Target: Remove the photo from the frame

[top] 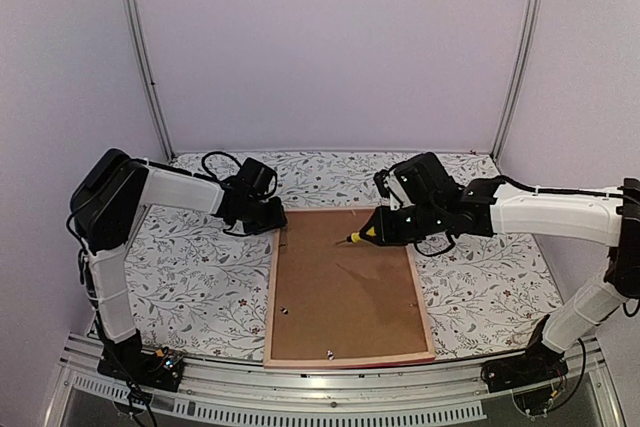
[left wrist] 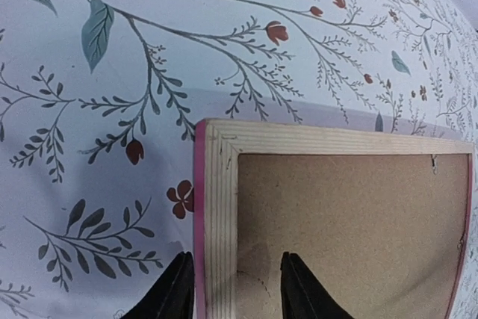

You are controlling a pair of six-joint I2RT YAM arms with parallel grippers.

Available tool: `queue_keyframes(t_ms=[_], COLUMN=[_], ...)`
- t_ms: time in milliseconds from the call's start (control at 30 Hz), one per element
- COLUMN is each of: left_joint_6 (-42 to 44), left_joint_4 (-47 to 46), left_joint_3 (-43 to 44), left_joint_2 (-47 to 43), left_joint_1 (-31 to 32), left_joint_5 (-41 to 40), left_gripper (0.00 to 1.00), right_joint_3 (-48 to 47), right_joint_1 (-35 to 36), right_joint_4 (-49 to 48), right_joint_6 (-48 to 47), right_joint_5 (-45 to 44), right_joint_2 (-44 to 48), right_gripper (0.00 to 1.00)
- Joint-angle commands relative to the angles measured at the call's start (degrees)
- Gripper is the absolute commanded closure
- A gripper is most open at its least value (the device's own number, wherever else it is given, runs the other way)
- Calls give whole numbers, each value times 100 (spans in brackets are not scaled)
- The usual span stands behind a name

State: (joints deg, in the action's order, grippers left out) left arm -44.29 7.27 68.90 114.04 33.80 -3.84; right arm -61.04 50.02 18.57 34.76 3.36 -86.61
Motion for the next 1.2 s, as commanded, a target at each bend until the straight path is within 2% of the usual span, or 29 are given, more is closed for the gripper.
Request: queue_keyframes(t_ms=[0,233,533,867,1167], left_joint_6=[126,309,402,386,467], left_joint_4=[184,84,-321,-974,-1133], left_joint_3=[-97,-887,-2088,-2721,-2792], left_joint_2=[-580,-1416,-2310,-2429,-2228], left_joint_1=[16,-84,-84,-2,52], left_joint_5=[70,405,1211,1757,1817], left_gripper=[56,56,58,60,60], right_joint_3=[-389,-999,-1975,-2986,-3424], right_joint_1=[92,160,280,337,386], right_joint_4=[-203,-377,-342,-58,191], right_joint_6=[-64,-49,-36,-4,12], right_joint_5=[138,230,212,147,78], right_joint_2=[-350,-1047,-2115,-2976,-3472], right_gripper=[100,100,100,100,100])
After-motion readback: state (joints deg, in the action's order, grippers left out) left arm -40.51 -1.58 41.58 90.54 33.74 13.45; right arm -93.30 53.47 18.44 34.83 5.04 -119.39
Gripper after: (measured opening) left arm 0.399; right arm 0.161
